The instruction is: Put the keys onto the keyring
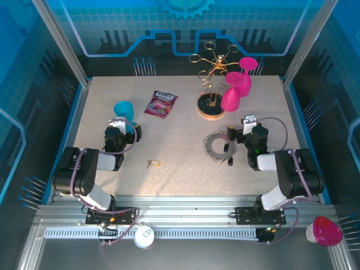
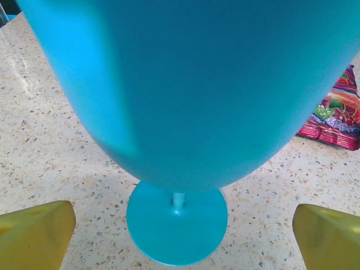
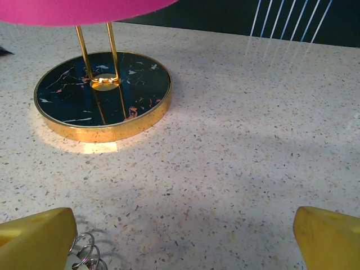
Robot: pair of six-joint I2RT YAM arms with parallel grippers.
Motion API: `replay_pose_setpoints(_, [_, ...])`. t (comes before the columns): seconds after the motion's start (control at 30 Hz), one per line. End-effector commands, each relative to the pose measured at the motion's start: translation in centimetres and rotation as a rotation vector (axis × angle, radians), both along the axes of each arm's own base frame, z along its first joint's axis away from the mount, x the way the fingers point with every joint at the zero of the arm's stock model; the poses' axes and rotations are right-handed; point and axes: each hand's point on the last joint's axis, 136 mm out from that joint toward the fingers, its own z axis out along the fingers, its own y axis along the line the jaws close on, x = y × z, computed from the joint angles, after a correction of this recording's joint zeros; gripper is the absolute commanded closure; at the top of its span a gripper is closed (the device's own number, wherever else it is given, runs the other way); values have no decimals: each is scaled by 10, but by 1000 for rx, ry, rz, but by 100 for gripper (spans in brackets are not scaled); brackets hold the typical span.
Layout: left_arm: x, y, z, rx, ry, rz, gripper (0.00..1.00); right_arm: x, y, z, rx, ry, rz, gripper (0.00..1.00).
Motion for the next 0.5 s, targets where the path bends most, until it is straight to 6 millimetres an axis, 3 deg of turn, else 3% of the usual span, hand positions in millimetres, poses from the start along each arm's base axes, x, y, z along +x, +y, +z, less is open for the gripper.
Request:
replay_pose_setpoints(0.0, [5,-2,14,-11,-38,-16,1,5,3,7,-3,-20,15,0])
replay_pose_setpoints(0.47, [5,-2,15,-11,-39,-17,1,5,3,7,5,-19,21,0])
